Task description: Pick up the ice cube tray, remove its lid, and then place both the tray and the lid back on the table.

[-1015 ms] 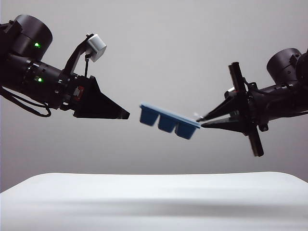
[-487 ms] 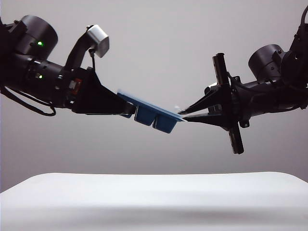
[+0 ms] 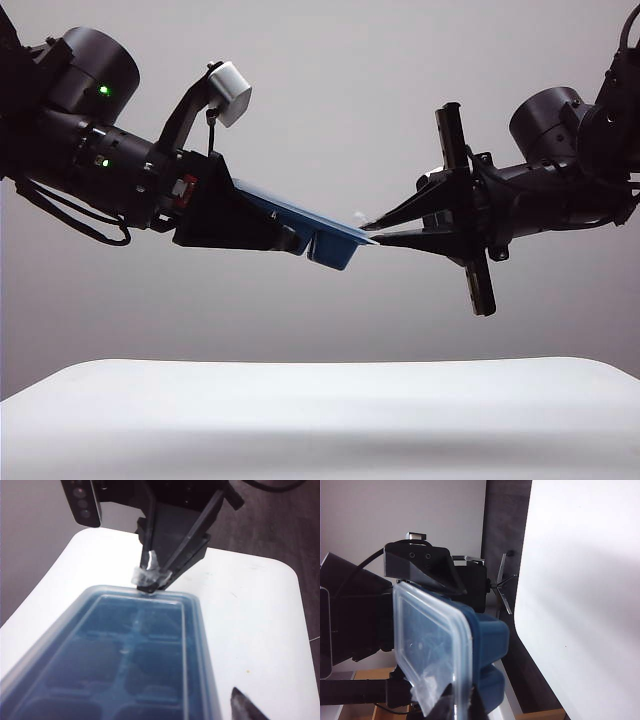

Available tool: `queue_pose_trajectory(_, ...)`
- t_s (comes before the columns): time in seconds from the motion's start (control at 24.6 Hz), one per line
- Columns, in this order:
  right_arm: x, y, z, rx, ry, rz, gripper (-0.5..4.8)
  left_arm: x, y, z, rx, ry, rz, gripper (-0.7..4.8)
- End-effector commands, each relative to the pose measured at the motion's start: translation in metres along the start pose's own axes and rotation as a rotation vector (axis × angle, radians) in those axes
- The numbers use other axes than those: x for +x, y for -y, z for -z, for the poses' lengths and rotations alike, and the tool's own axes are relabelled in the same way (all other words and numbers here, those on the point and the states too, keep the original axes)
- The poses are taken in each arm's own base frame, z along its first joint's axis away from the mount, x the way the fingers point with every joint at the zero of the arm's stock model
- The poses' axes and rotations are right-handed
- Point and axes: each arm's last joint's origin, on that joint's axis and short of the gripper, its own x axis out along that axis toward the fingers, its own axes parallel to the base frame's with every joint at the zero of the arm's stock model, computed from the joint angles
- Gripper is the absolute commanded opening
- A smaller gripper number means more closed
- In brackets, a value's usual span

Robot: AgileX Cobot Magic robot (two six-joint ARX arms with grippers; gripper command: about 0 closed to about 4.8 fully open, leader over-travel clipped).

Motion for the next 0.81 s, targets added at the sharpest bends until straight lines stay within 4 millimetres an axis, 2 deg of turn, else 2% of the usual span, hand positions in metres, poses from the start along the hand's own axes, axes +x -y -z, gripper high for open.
queue_pose_trajectory(0.04,-0.0003,-0.0040,-0.0008,-0.022,-0.005,-0.015,-0.07,-0.0007,-0.0014,-0.0045,0.016,0.026,-0.003,4.56)
queue_pose_trajectory(0.24,-0.0003,-0.0040,-0.0008,-0.025,-0.005,-0.015,-0.07,-0.0012,-0.0022,-0.0065,0.015,0.044,-0.001,4.51)
queue_pose_trajectory(0.32,-0.0003,-0.0040,-0.0009,-0.025,-0.005,-0.015,-0.07,-0.0012,-0.0023,-0.0066,0.017,0.045,-0.002,3.66)
queue_pose_trajectory(0.37,-0.0003,-0.0040,-0.0009,-0.025,-0.005,-0.015,-0.07,-0.0012,-0.0023,-0.0066,0.017,0.045,-0.002,3.54)
queue_pose_trajectory(0.45,-0.0003,-0.0040,-0.0009,-0.025,-0.005,-0.015,-0.07,-0.0013,-0.0024,-0.0068,0.018,0.047,-0.004,2.88)
queue_pose_trajectory(0.53,-0.0003,-0.0040,-0.0009,-0.025,-0.004,-0.014,-0.07,-0.0012,-0.0025,-0.0071,0.021,0.049,-0.004,2.68)
queue_pose_trajectory(0.61,-0.0003,-0.0040,-0.0010,-0.031,-0.002,-0.013,-0.05,-0.0011,-0.0024,-0.0072,0.022,0.049,-0.004,2.12)
queue_pose_trajectory(0.65,-0.0003,-0.0041,-0.0011,-0.043,-0.002,-0.013,0.11,-0.0011,-0.0024,-0.0072,0.022,0.049,-0.004,2.06)
queue_pose_trajectory(0.77,-0.0012,-0.0042,-0.0020,-0.076,0.009,-0.009,1.95,-0.0011,-0.0024,-0.0071,0.022,0.049,-0.004,2.06)
queue_pose_trajectory(0.81,-0.0030,-0.0038,-0.0026,-0.087,0.014,-0.008,2.11,-0.0011,-0.0024,-0.0072,0.022,0.049,-0.004,2.06)
